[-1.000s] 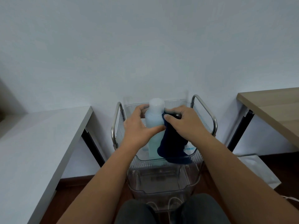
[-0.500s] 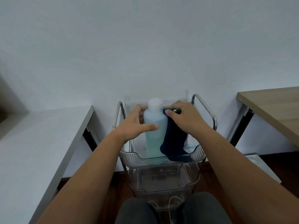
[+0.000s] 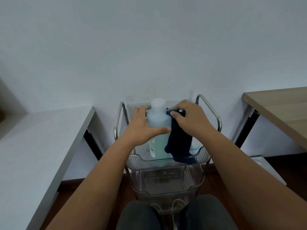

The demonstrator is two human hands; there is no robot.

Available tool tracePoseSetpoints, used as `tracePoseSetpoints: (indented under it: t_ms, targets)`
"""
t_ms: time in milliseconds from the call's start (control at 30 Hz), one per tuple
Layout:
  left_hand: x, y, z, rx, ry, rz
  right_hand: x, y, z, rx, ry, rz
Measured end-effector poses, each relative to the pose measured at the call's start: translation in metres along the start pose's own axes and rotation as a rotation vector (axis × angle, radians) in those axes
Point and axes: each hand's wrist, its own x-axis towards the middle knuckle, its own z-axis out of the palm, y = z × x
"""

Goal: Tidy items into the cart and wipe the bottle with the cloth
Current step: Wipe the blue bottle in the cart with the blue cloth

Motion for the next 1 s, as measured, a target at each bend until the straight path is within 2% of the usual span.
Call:
tracePoseSetpoints:
  t_ms: [100, 200, 300, 500, 567, 667, 767, 900, 1000]
  targets:
    - [0.001, -0.006, -0.018, -0.147, -0.159, -0.058, 0.002, 0.001, -0.003, -0.020, -0.028, -0.006]
    - [0.001, -0.009, -0.015, -0.285, -0.156, -0.052, 0.005, -0.001, -0.002, -0.021, -0.046, -0.014]
    - [-0.001, -0.011, -0.005, -0.317, -0.047, -0.035, 0.005, -0.003, -0.003, -0.028, -0.054, -0.012]
    - [-0.004, -0.004, 0.015, -0.043, 0.284, -0.033, -0.004, -0.006, 0.008, -0.003, 0.012, -0.046]
    - [-0.007, -0.006, 0.015, -0.074, 0.236, -0.010, -0.001, -0.004, 0.005, -0.006, 0.037, -0.022]
    - [-0.008, -0.010, -0.004, -0.216, 0.016, 0.020, 0.004, 0.001, -0.001, -0.027, 0.024, 0.006]
    - [-0.003, -0.012, -0.020, -0.207, -0.123, 0.039, 0.008, 0.002, -0.003, -0.041, -0.013, 0.009]
    - [0.002, -0.014, -0.019, -0.329, -0.195, 0.005, 0.006, 0.001, -0.001, -0.022, -0.021, 0.012]
    - [0.000, -0.012, -0.006, -0.326, -0.101, 0.018, 0.003, 0.001, -0.003, -0.037, -0.013, 0.022]
